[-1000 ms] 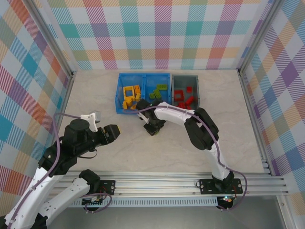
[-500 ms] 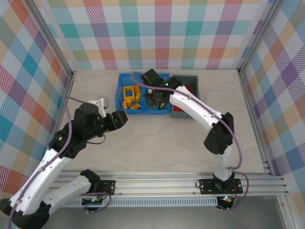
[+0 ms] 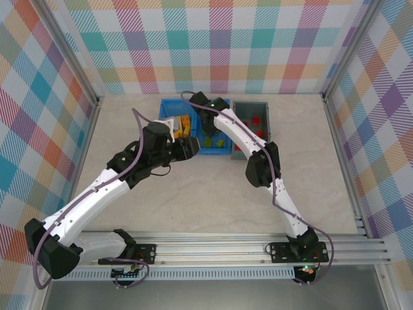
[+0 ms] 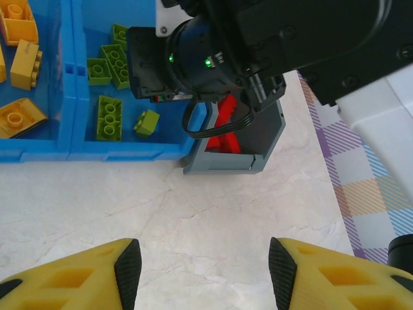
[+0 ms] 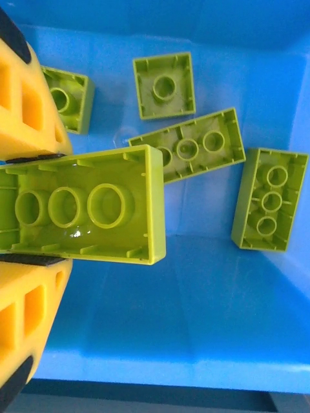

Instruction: Sort the legos into containers by color

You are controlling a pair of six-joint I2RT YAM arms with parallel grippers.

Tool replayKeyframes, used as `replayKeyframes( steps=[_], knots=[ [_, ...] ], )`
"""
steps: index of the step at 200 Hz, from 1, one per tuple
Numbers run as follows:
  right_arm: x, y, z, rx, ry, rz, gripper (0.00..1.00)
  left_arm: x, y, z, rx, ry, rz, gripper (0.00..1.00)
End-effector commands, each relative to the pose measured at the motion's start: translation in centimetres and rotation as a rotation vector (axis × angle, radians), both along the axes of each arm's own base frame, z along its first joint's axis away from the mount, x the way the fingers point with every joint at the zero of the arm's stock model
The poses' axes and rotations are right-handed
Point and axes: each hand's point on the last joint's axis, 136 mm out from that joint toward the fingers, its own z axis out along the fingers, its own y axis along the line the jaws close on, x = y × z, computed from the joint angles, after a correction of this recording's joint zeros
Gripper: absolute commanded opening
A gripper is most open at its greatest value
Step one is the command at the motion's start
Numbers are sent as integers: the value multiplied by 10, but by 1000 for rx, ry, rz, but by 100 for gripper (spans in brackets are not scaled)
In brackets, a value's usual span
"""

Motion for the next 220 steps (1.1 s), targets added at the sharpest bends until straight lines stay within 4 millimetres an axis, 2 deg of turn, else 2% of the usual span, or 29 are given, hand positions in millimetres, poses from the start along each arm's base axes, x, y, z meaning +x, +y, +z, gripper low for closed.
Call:
replayKeyframes(
  steps=[1,11,28,54,76,107,132,166,188,196,205,206,207,209,210,212,213,216,217,219,220],
  knots=[
    [7,-8,3,-28,-43,-50,39,4,-9,12,-17,-61,-15,56],
    [8,-7,0,-26,-44,-51,43,4,-10,9,-16,-57,-15,56],
    [9,-5,-1,-13,-47,-56,56,3,-11,6,-10,-51,-18,56],
    [9,5,14,34,-71,-38,63,2,-9,5,-3,-48,-17,56],
    [7,16,47,96,-119,-7,64,0,-7,5,-3,-45,-12,57],
    [-4,33,108,199,-205,55,56,-4,1,1,16,-33,9,56],
    [-20,30,155,273,-253,55,51,-10,18,-4,50,-2,66,56],
    [-53,1,213,346,-332,50,49,-26,49,-10,116,36,147,57],
    [-88,-30,230,386,-393,66,54,-37,76,-13,161,70,207,60],
    [-103,-44,239,406,-424,70,60,-40,88,-16,166,96,237,63],
    [-121,-63,234,408,-439,69,70,-43,103,-20,171,128,276,70],
    [-124,-66,229,401,-431,68,71,-44,105,-20,172,131,279,71],
    [-126,-67,236,411,-447,69,73,-44,107,-21,171,134,284,72],
    [-129,-71,232,408,-445,68,76,-45,109,-21,170,138,290,75],
    [-132,-74,227,403,-440,67,77,-45,111,-21,170,140,295,81],
    [-135,-78,234,416,-459,66,81,-45,114,-22,170,142,299,93],
    [-137,-80,231,414,-457,66,83,-46,115,-21,168,142,301,97],
    [-143,-87,228,414,-462,67,97,-46,119,-22,167,144,307,99],
    [-145,-89,221,405,-452,65,99,-46,121,-21,167,142,310,100],
    [-149,-94,228,417,-473,68,100,-47,123,-21,166,139,314,100],
    [-152,-96,219,407,-460,67,100,-47,125,-21,166,138,316,100]
  ],
)
